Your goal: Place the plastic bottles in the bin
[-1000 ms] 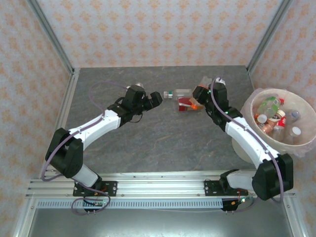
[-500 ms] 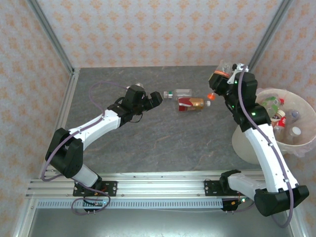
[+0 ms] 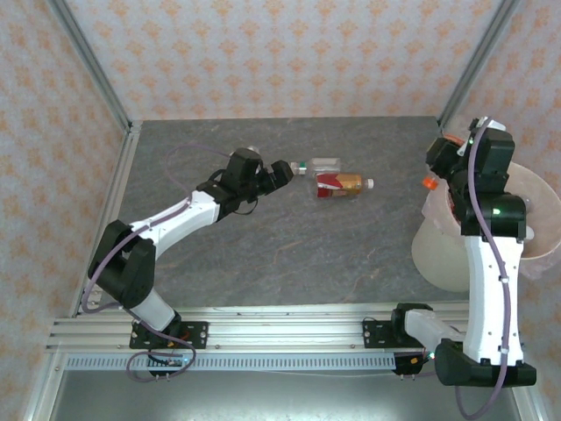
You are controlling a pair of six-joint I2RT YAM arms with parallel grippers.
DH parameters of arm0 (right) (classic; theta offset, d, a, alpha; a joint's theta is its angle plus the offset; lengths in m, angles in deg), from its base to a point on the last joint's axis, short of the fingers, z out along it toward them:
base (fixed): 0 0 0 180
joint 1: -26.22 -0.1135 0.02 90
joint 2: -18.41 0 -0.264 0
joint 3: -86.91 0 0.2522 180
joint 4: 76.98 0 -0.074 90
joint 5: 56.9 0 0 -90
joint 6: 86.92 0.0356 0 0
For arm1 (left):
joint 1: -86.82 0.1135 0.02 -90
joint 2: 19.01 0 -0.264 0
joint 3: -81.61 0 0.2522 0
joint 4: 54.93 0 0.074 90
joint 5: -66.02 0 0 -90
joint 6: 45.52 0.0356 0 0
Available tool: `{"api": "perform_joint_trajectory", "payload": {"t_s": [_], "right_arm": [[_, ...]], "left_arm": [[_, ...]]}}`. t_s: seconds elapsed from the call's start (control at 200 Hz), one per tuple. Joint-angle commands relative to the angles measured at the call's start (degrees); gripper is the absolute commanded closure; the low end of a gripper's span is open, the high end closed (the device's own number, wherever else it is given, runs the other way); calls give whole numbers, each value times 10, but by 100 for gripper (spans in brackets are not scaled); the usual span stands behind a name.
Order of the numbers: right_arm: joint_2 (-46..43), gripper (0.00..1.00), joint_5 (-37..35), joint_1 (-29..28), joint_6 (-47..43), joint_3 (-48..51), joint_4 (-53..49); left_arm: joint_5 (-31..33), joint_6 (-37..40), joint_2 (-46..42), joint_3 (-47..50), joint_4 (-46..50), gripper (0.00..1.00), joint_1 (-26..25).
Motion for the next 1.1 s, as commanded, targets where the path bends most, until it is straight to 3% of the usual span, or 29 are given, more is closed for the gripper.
{"api": "perform_joint_trajectory", "payload": {"t_s": [0.0,0.145,0.42,0.535,0.666,0.751,0.926,1.041,1.091], "right_arm": [[0,71,-170,4,-27,-44,-72],[-10,71,-311,3,-53,-21,-67],[-13,65,-389,18,-124,18,1],[-6,65,-364,67,-185,23,21],[12,63,-274,132,-266,21,17],[27,64,-217,144,-314,21,19],[71,59,-224,159,-395,-6,-26],[72,52,-235,187,-432,9,-24],[65,44,-229,204,-430,19,-6]], "left_arm": [[-16,-5,5,-34,6,0,2],[-13,4,2,-55,43,0,2],[-4,-7,-9,-75,63,0,-4],[0,-9,-7,-87,77,0,-8],[-4,-12,7,-113,92,0,-11],[-11,-13,18,-133,102,0,-15],[9,-14,17,-139,103,0,-30],[12,-16,18,-143,111,0,-33],[12,-15,19,-148,116,0,-34]]}}
